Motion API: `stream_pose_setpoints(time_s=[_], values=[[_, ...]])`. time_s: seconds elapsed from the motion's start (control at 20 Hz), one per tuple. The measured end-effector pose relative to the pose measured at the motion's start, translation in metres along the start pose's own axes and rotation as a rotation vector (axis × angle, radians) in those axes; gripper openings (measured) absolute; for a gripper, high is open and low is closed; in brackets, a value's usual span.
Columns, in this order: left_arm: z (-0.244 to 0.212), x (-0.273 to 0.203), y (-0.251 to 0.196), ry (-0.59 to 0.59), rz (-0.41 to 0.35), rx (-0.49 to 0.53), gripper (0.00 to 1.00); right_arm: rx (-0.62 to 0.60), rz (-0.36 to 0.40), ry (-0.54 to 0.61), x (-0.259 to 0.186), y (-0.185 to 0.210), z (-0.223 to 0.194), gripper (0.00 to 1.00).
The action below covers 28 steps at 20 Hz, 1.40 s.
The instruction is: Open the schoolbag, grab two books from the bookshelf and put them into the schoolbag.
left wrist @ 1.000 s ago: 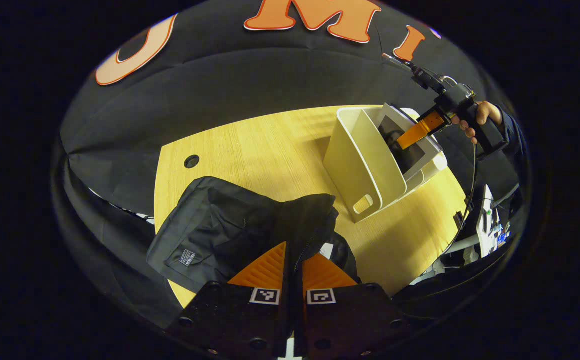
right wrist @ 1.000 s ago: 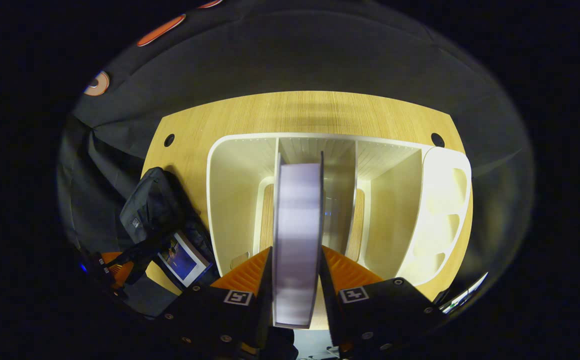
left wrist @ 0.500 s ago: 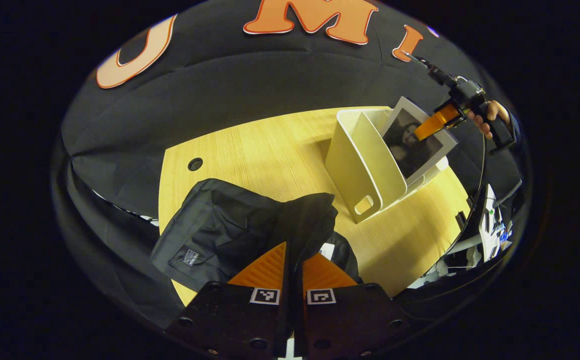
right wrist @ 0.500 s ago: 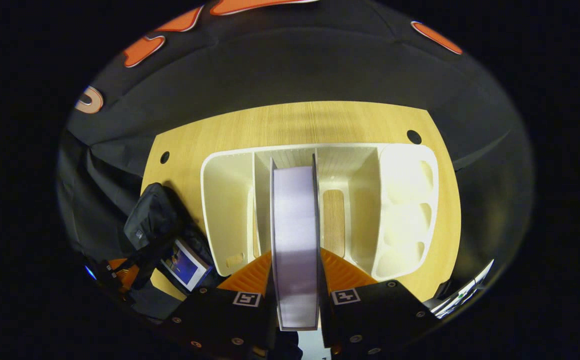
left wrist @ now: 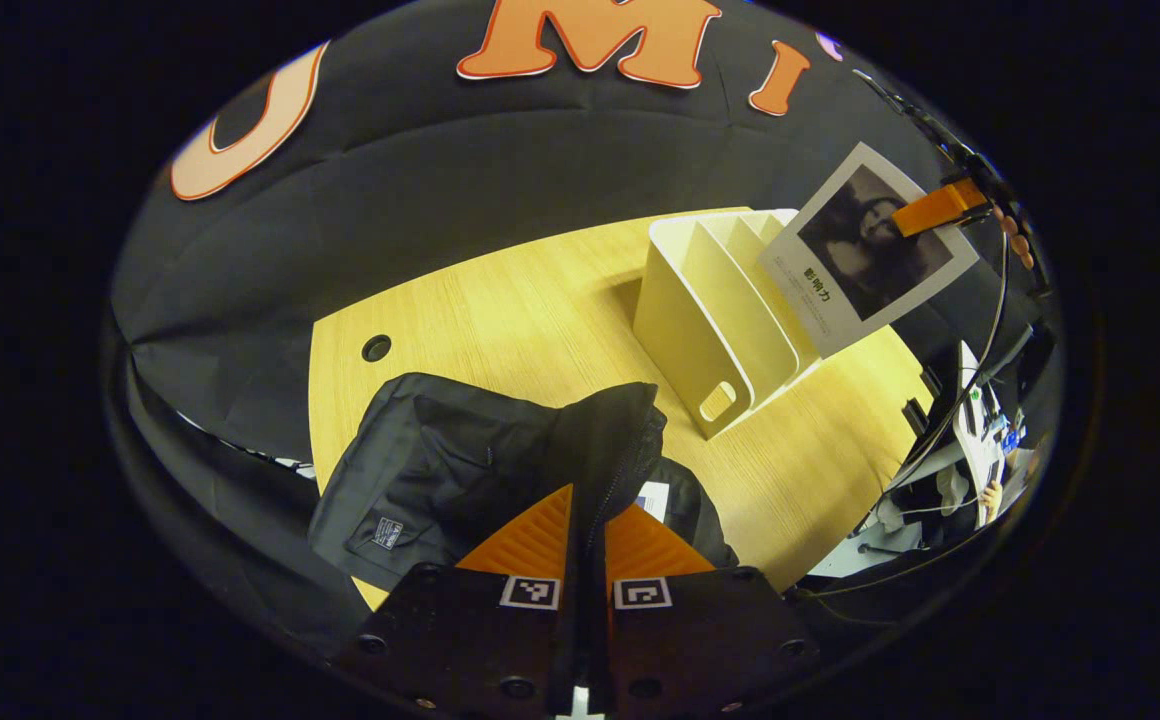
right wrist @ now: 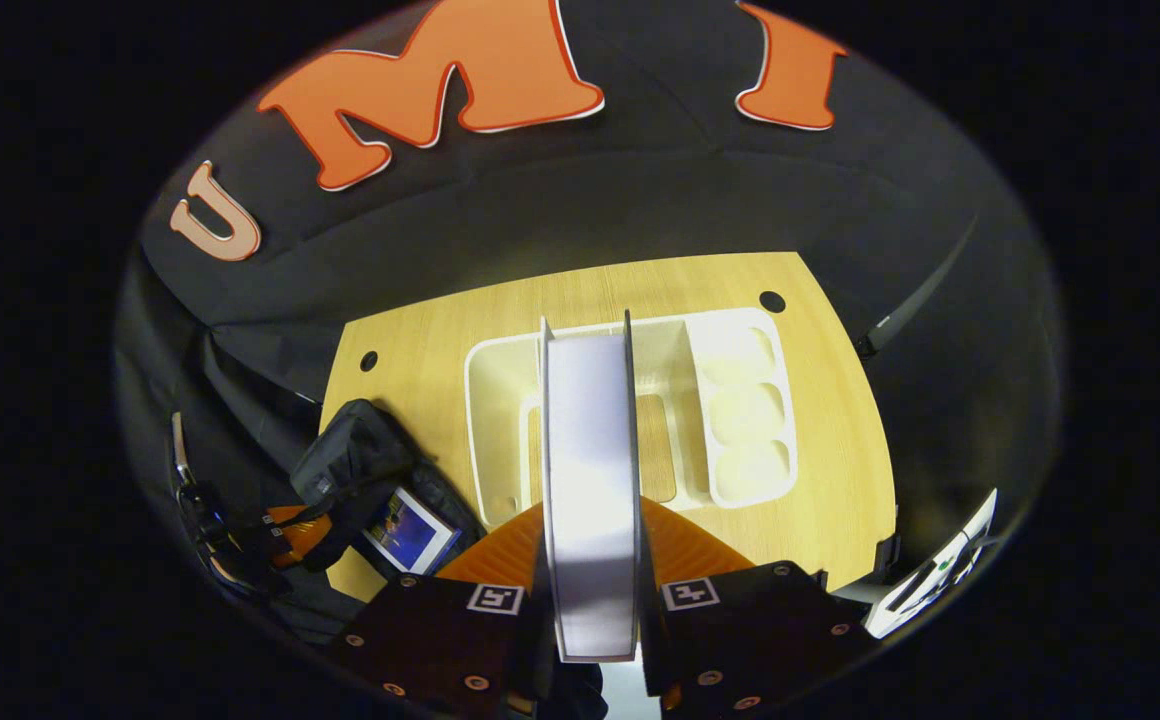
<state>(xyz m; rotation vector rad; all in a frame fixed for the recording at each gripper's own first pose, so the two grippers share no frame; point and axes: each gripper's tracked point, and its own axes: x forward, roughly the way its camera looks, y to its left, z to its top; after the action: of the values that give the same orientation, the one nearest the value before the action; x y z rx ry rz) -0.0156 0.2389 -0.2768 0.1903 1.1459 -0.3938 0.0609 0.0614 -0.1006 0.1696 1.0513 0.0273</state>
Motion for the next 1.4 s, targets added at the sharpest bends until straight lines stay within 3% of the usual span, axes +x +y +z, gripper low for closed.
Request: stream_pose_setpoints(time_s=[0.25,0.55,0.9,1.2,1.4], values=[[0.000,-0.003,0.008,-0.011,-0.042,0.061,0.06,0.051,0.001,-0.036,-0.028,0.025,-0.033,0.36],[0.005,-0.003,0.014,-0.026,-0.095,0.113,0.06,0.192,0.091,-0.063,-0.039,0.079,-0.086,0.36],[0.015,-0.014,0.021,-0.064,-0.107,0.146,0.06,0.346,0.289,-0.013,0.005,0.163,-0.143,0.35],[0.028,-0.031,0.024,-0.098,-0.121,0.134,0.06,0.488,0.407,-0.009,0.059,0.209,-0.161,0.34],[0.031,-0.038,0.020,-0.110,-0.133,0.130,0.06,0.595,0.526,-0.018,0.088,0.244,-0.164,0.34]])
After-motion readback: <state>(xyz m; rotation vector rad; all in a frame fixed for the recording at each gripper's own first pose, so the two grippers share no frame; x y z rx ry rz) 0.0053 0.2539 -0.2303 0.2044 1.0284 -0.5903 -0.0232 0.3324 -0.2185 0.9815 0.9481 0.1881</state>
